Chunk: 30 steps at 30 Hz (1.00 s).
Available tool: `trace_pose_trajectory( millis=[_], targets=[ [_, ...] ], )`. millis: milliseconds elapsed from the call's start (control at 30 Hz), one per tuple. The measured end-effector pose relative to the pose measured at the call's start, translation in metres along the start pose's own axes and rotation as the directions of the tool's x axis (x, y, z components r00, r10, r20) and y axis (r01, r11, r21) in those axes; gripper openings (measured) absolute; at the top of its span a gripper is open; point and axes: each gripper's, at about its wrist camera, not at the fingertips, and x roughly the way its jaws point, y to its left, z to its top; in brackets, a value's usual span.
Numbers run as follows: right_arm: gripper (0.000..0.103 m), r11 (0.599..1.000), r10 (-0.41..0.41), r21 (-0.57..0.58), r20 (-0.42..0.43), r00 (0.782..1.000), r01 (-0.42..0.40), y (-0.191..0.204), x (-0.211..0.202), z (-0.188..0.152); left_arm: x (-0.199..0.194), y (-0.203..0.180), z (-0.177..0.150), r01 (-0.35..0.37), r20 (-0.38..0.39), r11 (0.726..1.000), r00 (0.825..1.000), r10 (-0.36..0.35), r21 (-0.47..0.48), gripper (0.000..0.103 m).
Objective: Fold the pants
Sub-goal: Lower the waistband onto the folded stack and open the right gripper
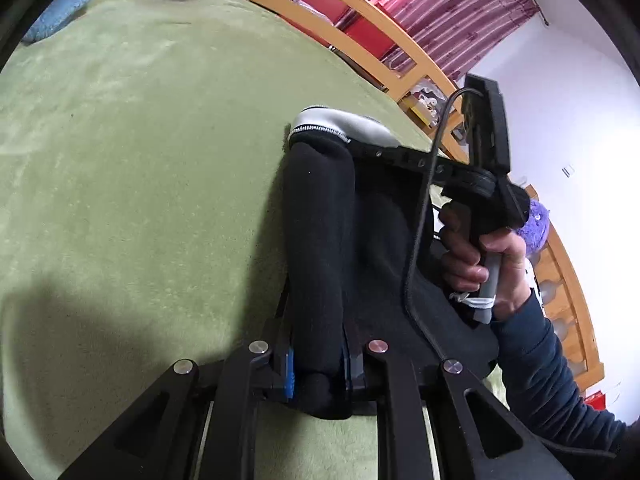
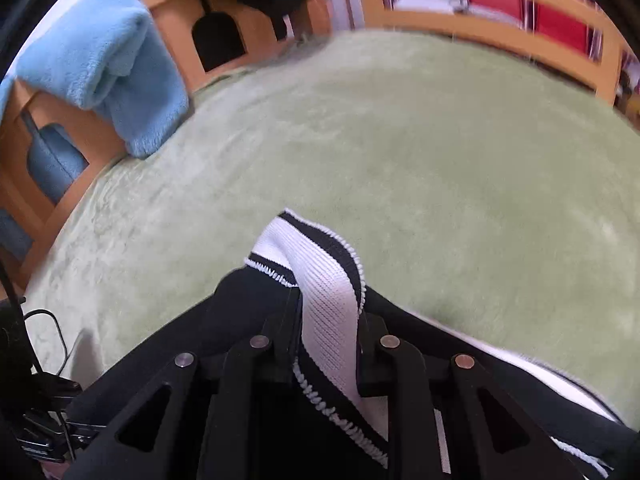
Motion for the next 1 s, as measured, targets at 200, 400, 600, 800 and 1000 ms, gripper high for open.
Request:
trace_pose_trajectory(
  millis=[200,400,600,800,1000],
  targets=[
    [0.054,0.996,-0.089,0.013,0.098,0.991,0.088,-0.006,-0.068,-0.021,-0.002,0.007,0.004,-0.052,-0.02,0.999,0.998,0.052,-0.012,0.045],
    [0.07,0.97,-0.24,0.093,0.174,0.955,0.227,-0.021,-0.159,-0.087,0.0,0.014,-0.009,-0.054,-0.03,0.996,0.998,0.052,-0.074,0.065],
    [0.057,0.938,-0.27,0.232,0.031,0.962,0.256,-0.066,-0.152,-0.135,0.006,0.015,-0.003,-0.061,-0.025,0.98,0.998,0.057,-0.19,0.07],
    [0.041,0.931,-0.215,0.296,-0.027,0.976,0.213,-0.081,-0.152,-0.167,0.021,-0.014,-0.003,-0.199,-0.03,0.975,0.98,0.197,-0.101,0.07],
    [0.047,0.898,-0.328,0.321,0.035,0.944,0.3,-0.076,-0.24,-0.212,0.014,-0.011,-0.001,-0.209,0.051,0.965,0.974,0.219,-0.156,0.034]
  ],
)
